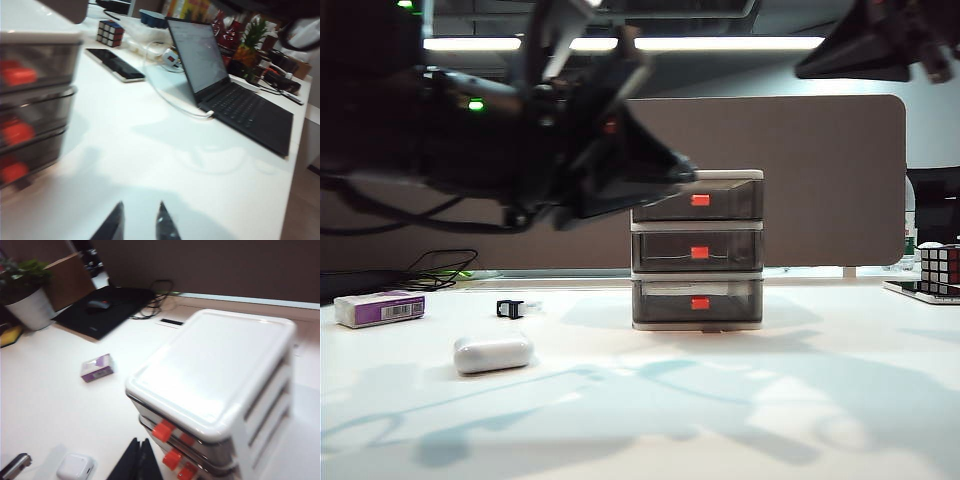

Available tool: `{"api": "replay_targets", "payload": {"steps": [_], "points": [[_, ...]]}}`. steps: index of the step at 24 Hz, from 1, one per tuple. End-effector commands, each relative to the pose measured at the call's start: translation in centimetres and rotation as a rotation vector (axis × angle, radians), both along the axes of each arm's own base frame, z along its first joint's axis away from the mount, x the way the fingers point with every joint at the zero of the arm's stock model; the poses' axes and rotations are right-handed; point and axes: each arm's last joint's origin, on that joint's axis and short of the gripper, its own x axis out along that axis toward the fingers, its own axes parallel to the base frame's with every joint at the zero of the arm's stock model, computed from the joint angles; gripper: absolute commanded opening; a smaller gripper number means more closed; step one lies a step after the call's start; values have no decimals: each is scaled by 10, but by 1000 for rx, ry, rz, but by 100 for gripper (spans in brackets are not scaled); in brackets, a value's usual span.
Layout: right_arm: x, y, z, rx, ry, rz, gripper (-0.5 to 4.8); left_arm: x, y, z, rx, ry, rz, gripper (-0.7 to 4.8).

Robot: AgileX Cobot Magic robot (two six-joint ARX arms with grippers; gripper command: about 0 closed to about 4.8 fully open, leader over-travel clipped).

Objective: Open the second layer of the drawer on the table, pick up the earphone case on the table and put it in, and finally close the drawer.

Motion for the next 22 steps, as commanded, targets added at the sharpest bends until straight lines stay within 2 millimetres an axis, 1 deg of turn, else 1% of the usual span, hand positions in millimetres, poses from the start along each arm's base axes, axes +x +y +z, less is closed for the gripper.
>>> {"api": "replay_targets", "payload": {"steps": [1,2,3,6,8,11,13,14,17,18,19,20,21,22], "points": [[13,6,5,-5,-34,71,-5,0,-16,9,-40,-29,-84,80],[20,9,5,0,-46,90,-5,3,-21,15,-54,-41,-69,79],[25,12,3,0,-49,97,-5,7,-24,20,-67,-51,-14,80],[31,13,-2,1,-55,97,-5,13,-27,24,-55,-37,146,81],[34,15,-5,-1,-50,96,-5,16,-31,24,5,-34,252,90],[41,17,-8,-7,-35,88,-5,18,-39,24,77,-34,357,90],[50,20,-9,-10,-23,83,-5,18,-50,20,120,-46,424,92],[56,22,-6,-10,-26,86,-5,18,-57,16,132,-44,458,92],[64,29,-2,-10,-25,99,-5,16,-70,6,166,-45,550,93],[69,33,1,-14,-18,104,-5,16,-79,0,180,-42,604,94],[73,38,4,-28,-26,118,-5,16,-86,-5,178,-34,631,122],[75,40,6,-31,-31,118,-5,17,-89,-8,171,-31,639,160],[76,42,8,-32,-38,124,-5,19,-91,-12,159,-21,642,187],[77,45,9,-32,-41,131,-5,20,-93,-15,155,-14,648,194]]}}
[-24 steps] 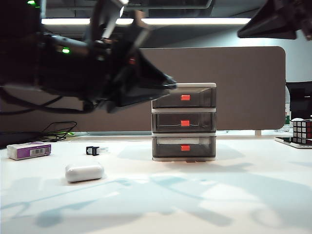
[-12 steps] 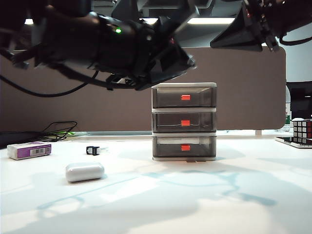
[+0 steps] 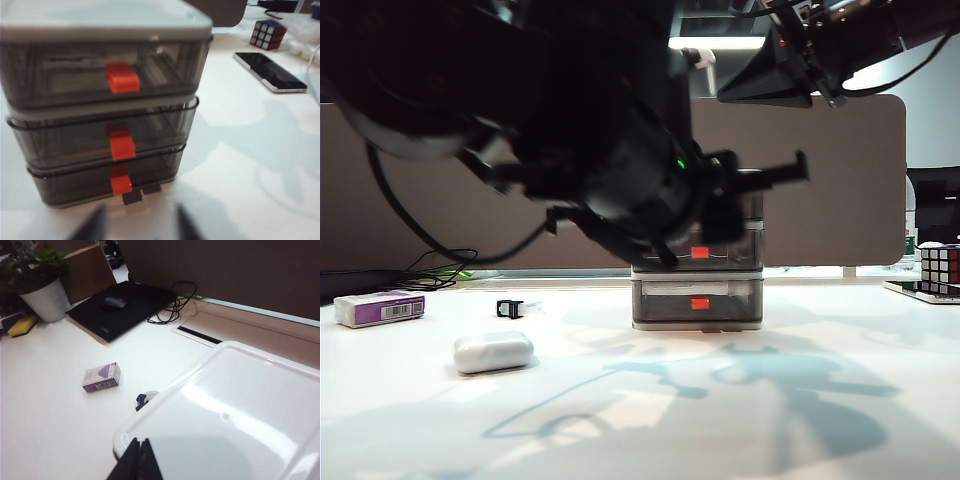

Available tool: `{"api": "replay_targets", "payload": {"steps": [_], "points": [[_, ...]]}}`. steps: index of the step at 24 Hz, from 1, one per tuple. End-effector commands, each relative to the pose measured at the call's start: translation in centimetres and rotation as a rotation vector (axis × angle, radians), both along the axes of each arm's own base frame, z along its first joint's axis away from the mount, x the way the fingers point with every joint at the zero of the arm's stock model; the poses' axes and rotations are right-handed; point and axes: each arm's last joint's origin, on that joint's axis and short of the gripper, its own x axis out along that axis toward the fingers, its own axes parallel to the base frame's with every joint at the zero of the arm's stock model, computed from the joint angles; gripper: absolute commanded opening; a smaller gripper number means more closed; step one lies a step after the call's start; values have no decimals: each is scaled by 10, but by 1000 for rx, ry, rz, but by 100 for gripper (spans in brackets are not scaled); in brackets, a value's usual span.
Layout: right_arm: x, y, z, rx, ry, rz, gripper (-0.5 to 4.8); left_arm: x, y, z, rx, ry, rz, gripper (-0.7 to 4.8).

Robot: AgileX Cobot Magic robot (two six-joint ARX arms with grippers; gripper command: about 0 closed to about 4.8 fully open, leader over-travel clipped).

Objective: Open the second layer of the drawer on the table, pick up the earphone case on the table and put it in, and finally close the drawer.

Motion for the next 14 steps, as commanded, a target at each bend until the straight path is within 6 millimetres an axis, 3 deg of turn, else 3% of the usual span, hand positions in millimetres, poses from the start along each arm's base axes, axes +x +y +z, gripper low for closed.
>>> {"api": "replay_targets", "payload": {"steps": [1,14], "points": [[4,8,6,-4,-26,21,-5,5,-7,-6,-62,3,36,195],[29,26,-7,-39,3,26,-5,25,-32,-11,-124,-10,137,214]]}}
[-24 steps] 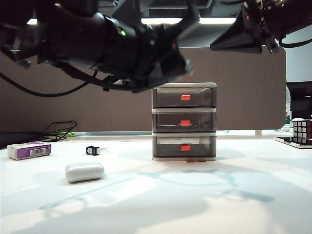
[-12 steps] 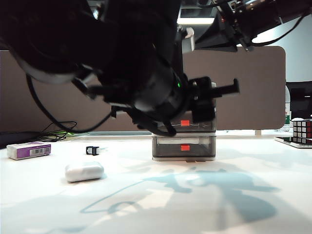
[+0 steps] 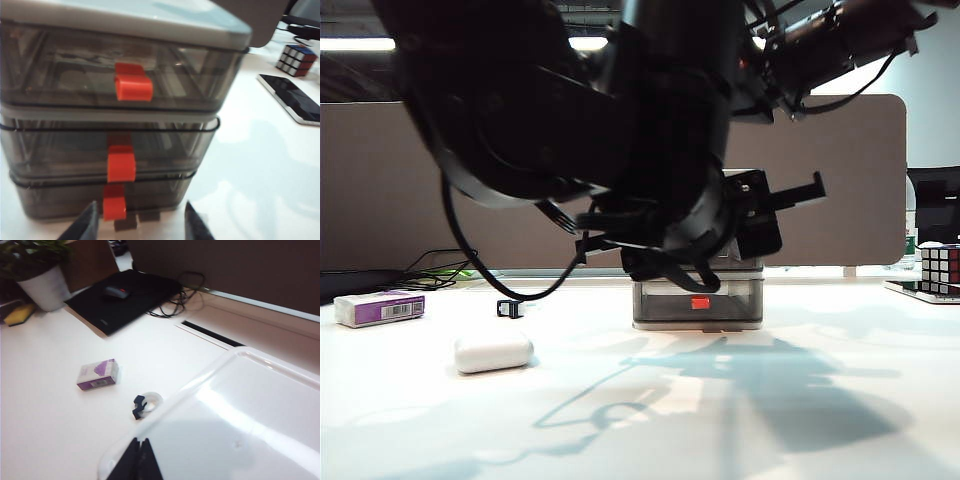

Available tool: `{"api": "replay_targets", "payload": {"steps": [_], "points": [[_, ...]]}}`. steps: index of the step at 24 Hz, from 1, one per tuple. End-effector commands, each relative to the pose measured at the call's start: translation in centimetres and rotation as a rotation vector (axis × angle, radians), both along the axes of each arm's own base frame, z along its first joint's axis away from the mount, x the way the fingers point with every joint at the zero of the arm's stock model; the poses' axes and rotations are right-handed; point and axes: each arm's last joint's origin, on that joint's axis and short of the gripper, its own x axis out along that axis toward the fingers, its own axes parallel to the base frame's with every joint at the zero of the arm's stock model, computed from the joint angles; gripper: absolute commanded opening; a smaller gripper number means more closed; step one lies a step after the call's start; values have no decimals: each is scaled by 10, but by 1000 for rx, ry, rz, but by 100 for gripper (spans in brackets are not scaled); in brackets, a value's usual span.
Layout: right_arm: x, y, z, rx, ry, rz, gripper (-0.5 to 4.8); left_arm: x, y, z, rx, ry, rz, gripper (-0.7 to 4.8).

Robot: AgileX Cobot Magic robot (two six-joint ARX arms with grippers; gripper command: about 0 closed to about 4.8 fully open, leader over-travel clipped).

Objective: Open the second layer of the drawer on the table, pick up the earphone case on the table and put it in, and finally close the drawer.

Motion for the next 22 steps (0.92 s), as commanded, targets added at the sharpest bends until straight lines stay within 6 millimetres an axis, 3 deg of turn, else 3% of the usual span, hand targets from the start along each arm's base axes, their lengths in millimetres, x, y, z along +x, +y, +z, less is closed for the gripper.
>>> {"api": "replay_targets", "payload": {"steps": [1,9,22], "points": [[5,1,0,-3,-11,-3,-5,7,-8,2,-20,-13,24,214],[25,10,-4,-25,11,7,-5,16,-22,-4,-32,-21,60,213],[24,12,-16,-90,114,-44,-5,33,-10,-4,14,-29,86,210]]}}
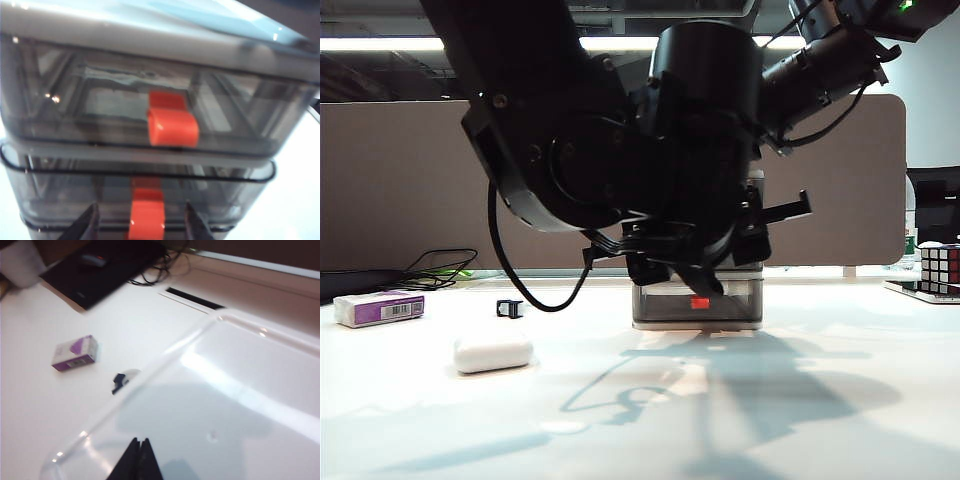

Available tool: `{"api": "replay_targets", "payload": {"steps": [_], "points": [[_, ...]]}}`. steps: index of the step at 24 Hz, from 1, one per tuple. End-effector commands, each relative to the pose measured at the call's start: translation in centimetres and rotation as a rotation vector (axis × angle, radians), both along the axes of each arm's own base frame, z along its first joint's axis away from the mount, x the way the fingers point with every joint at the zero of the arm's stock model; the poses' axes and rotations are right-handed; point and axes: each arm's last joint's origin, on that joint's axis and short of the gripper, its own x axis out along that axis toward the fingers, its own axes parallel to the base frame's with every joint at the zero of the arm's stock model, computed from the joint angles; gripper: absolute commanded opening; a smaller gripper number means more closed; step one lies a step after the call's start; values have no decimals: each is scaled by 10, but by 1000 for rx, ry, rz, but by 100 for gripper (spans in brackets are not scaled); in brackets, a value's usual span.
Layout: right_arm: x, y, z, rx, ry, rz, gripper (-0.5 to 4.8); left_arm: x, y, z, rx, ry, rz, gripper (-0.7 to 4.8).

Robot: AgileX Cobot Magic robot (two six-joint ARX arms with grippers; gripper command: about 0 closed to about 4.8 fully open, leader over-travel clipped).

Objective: Open the second layer of the drawer on the table, pick up the earphone case on the table and put it in, and finally close the drawer.

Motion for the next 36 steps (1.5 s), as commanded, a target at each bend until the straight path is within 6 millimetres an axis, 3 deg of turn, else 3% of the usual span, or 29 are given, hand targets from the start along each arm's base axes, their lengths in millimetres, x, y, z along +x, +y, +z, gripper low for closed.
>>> {"api": "replay_targets", "payload": {"steps": [1,10,13,21,22,24,36], "points": [[-1,-1,0,-26,16,-20,-5,5,1,1,20,2,-49,209],[-1,-1,-1,-56,3,-37,-5,8,3,0,35,7,-56,203],[-1,-1,-1,-56,3,-37,-5,10,5,0,34,8,-56,136],[-1,-1,-1,-58,2,-40,-5,13,6,0,31,11,-81,96],[-1,-1,-1,-58,2,-40,-5,13,6,0,31,12,-81,44],[-1,-1,-1,-58,2,-41,-5,13,6,0,31,12,-81,15],[-1,-1,-2,-60,7,-42,-5,10,4,-2,50,26,-86,-6]]}}
